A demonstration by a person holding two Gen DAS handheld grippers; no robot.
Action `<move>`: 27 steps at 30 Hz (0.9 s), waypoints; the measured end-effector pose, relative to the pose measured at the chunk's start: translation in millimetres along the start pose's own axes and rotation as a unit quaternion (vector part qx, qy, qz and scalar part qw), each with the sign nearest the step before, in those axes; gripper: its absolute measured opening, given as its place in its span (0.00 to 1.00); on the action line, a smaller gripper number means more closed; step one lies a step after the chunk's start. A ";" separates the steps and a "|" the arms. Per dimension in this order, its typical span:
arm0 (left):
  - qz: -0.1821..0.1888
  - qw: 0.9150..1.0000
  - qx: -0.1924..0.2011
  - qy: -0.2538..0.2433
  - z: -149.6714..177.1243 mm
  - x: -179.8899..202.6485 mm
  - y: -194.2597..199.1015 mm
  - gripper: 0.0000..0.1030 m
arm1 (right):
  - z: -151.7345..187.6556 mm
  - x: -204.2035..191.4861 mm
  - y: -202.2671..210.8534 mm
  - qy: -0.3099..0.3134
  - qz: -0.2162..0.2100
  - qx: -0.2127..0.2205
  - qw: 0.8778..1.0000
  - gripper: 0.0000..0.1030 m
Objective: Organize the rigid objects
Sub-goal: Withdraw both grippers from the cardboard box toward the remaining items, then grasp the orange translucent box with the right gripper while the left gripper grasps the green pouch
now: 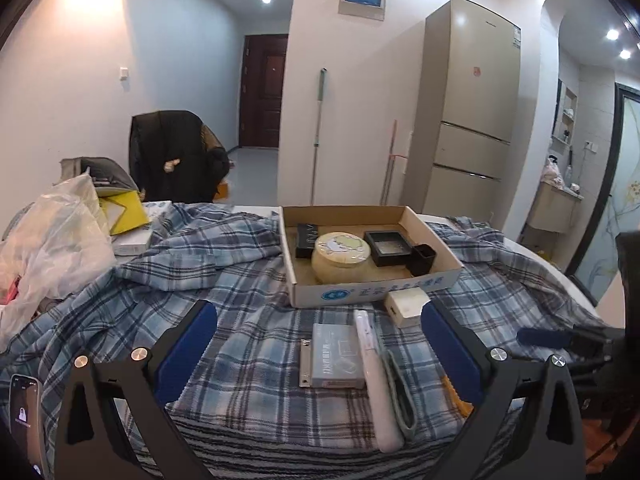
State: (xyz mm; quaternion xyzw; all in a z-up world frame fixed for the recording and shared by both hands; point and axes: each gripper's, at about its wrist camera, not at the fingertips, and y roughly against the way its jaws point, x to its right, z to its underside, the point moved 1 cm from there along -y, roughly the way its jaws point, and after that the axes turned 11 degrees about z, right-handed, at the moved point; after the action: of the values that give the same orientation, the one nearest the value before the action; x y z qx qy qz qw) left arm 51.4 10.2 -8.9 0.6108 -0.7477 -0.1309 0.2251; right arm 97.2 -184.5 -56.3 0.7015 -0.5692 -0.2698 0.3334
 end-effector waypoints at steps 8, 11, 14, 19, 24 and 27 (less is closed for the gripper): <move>-0.011 1.000 -0.019 -0.014 8.0 -0.3 -13.2 1.00 | 9.3 -5.3 -21.1 0.014 0.009 -0.026 1.000 0.52; -0.015 1.000 -0.018 -0.012 9.6 -1.0 -13.9 1.00 | 11.0 -5.6 -27.9 0.016 0.019 -0.037 0.999 0.49; -0.026 0.999 -0.024 -0.003 12.3 -3.9 -18.1 1.00 | 12.5 -7.1 -34.3 0.018 0.020 -0.049 0.998 0.47; -0.032 0.999 -0.028 0.032 12.1 -17.7 -20.2 1.00 | 15.3 -9.4 -39.0 0.025 0.021 -0.058 0.998 0.39; -0.032 0.998 -0.028 0.041 13.0 -21.7 -19.7 1.00 | 17.0 -11.8 -37.1 0.037 0.032 -0.053 0.997 0.37; -0.036 0.998 -0.019 0.041 11.9 -21.6 -16.6 1.00 | 13.7 -8.8 -29.1 0.036 0.044 -0.037 0.998 0.37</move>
State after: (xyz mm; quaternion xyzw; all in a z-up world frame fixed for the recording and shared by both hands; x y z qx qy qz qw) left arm 63.0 26.6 -30.8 0.6378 -0.7127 -0.1285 0.2621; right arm 103.0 -174.3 -87.5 0.6720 -0.5772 -0.2502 0.3907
